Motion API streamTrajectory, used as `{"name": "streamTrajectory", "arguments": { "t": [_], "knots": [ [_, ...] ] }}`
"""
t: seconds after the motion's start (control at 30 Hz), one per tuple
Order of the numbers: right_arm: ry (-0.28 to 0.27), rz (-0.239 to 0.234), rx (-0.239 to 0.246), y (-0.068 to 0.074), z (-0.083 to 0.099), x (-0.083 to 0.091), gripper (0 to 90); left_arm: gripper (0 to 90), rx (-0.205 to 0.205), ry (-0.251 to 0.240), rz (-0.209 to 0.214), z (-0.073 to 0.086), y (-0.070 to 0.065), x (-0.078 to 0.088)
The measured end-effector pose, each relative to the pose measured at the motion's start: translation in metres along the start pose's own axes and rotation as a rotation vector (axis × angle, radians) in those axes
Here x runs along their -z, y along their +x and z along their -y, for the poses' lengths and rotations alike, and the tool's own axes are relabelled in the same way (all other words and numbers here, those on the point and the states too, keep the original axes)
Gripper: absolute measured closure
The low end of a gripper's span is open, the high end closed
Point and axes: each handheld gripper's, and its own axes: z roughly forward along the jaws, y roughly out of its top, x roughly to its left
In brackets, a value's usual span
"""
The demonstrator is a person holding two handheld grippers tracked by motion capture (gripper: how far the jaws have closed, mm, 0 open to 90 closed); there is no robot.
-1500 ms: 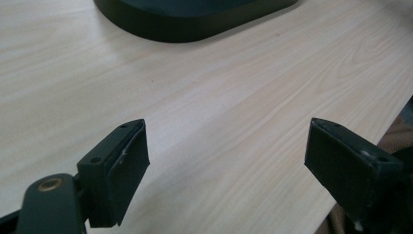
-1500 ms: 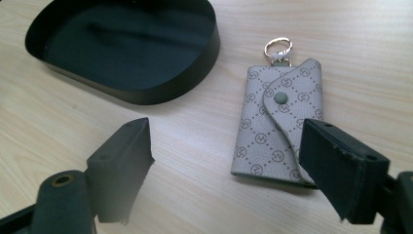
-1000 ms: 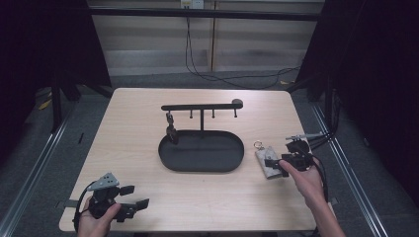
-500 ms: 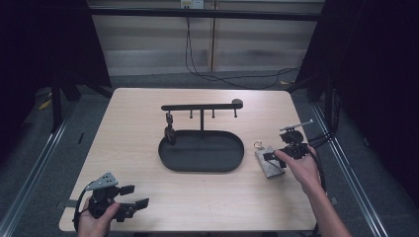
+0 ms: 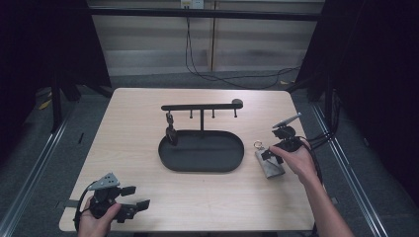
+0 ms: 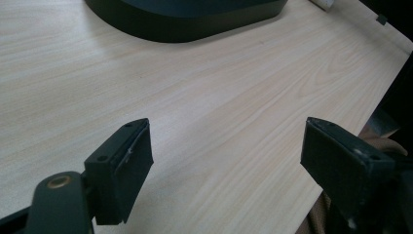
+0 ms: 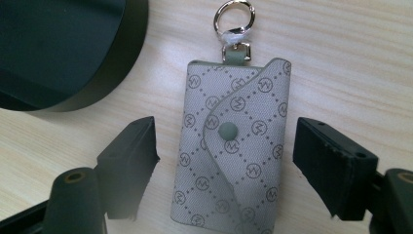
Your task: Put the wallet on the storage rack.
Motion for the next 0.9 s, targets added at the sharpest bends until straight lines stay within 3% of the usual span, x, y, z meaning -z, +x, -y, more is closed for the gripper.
{"name": "streamTrajectory", "arguments": {
  "t": [0.17, 0.27, 0.5, 0.57, 0.9],
  "knots": [
    [0.053, 0.034, 0.021, 0.001, -0.001, -0.008, 22.0, 19.0, -0.004, 0.006, 0.011, 0.0, 0.0, -0.001],
    [0.077, 0.023, 0.017, 0.0, -0.001, -0.012, 21.8, 19.0, -0.008, 0.008, 0.011, 0.0, 0.0, -0.001],
    [0.099, 0.029, 0.026, 0.004, -0.004, -0.018, 21.5, 19.0, -0.006, 0.003, 0.008, 0.0, -0.001, 0.0],
    [0.112, 0.057, 0.035, 0.003, -0.004, -0.022, 21.7, 19.0, -0.006, 0.007, 0.016, 0.0, -0.001, 0.0],
    [0.133, 0.062, 0.031, 0.004, -0.006, -0.03, 21.5, 19.0, -0.004, 0.006, 0.018, 0.0, -0.001, -0.001]
  ]
}}
